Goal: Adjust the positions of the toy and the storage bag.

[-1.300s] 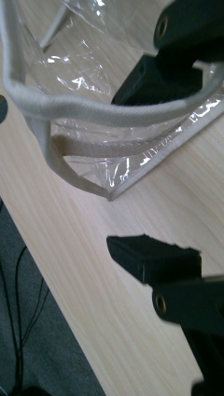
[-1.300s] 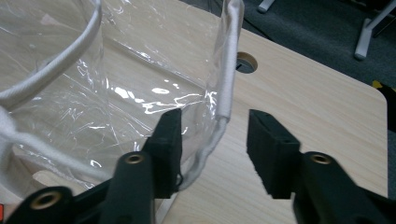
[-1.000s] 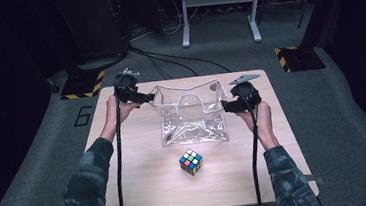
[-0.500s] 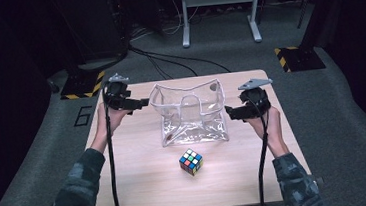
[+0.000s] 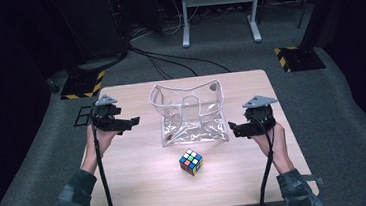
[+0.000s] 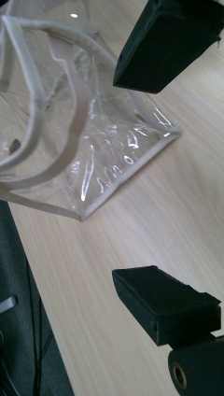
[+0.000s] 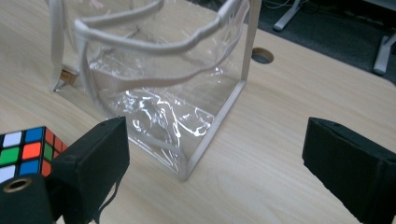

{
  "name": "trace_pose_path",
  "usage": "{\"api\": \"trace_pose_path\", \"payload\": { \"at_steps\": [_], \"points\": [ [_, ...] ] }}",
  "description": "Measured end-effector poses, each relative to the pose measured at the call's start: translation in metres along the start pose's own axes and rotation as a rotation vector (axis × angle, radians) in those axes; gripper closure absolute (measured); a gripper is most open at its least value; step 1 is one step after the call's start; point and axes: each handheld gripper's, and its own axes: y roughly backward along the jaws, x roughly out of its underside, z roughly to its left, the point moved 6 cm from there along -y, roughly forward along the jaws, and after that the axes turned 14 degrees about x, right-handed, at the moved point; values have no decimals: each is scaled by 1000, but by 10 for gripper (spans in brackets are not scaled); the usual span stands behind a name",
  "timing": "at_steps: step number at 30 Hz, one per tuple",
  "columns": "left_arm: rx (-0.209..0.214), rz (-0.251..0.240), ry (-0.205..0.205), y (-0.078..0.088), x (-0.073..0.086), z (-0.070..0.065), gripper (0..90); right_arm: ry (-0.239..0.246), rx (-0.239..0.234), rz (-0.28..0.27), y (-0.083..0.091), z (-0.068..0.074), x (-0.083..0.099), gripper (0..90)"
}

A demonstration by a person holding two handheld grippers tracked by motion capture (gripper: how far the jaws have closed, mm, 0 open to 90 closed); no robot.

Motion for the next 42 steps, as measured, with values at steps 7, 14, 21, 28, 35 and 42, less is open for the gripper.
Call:
{"api": "trace_pose_path", "payload": {
  "at_steps": [7,14,21,28,35,42],
  "points": [
    [-22,11,33,5,38,5,70,-17,-10,29,-4,3,29,59],
    [-27,27,72,5,69,8,69,-18,-19,47,-7,9,51,59],
    [-33,44,99,1,93,12,69,-40,-19,79,-16,12,75,57],
    [-60,76,103,-1,115,14,69,-42,-18,113,-25,16,98,57],
    [-77,119,111,-11,140,16,62,-62,-22,147,-35,18,120,55],
    [-91,97,122,-15,150,18,64,-55,-8,158,-43,20,134,55]
  ]
}}
